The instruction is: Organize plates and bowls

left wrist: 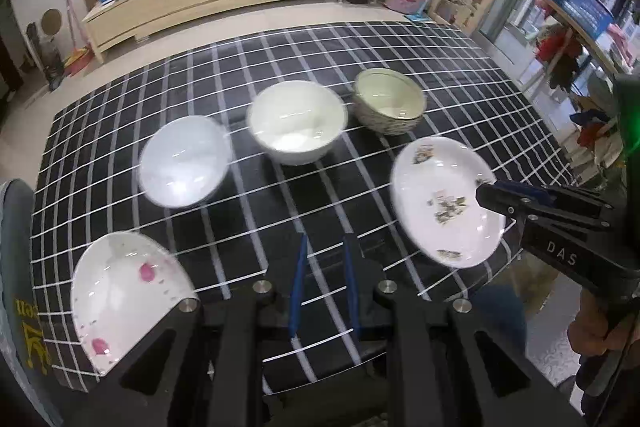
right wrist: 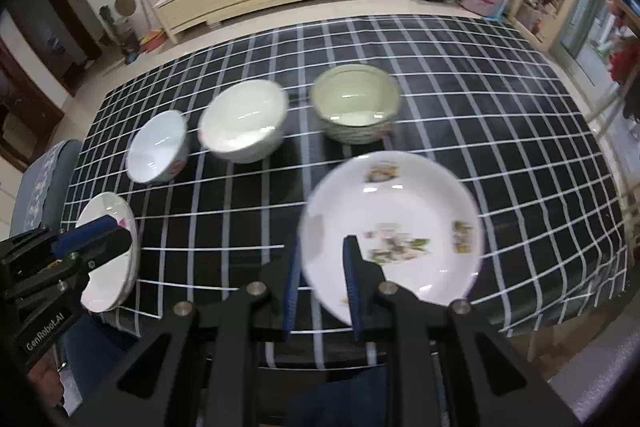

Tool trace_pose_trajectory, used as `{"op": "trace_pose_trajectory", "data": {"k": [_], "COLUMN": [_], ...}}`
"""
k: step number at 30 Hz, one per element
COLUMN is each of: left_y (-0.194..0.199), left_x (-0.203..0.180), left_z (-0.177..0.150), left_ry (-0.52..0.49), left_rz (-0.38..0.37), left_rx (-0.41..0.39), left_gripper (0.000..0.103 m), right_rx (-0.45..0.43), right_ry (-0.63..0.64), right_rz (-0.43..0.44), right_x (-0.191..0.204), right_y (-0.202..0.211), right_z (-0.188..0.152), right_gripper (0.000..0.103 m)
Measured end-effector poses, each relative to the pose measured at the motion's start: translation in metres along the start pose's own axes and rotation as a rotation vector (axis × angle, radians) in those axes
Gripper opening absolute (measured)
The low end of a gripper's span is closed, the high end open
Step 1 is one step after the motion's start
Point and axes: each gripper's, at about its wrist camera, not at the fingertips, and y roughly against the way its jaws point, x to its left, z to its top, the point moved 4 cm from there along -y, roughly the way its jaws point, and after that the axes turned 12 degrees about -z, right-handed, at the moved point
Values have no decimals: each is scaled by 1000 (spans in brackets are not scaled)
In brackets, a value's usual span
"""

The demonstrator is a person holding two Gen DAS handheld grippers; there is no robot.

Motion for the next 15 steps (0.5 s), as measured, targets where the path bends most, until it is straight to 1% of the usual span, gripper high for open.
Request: {"op": "trace_pose_trajectory", "data": {"k": [2,8,15], "left_y": [-8,-38,-75], "left_x": [-11,-40,-57], "left_z": [5,16,21], "left_ry": [-11,-35,-41], "left_rz": [-12,-39,-37], "left_rx": [10,55,107], "left_gripper": [16,16,16], "right_rx": [4,25,68], "right_ry": [-17,-56,-76], "right_rz": [-13,-40,-54], "right_x": [-15,-51,-82], "right_y": [-3,-12,-34], "right_z": [0,2,-1], "right_gripper": [30,36,39]}}
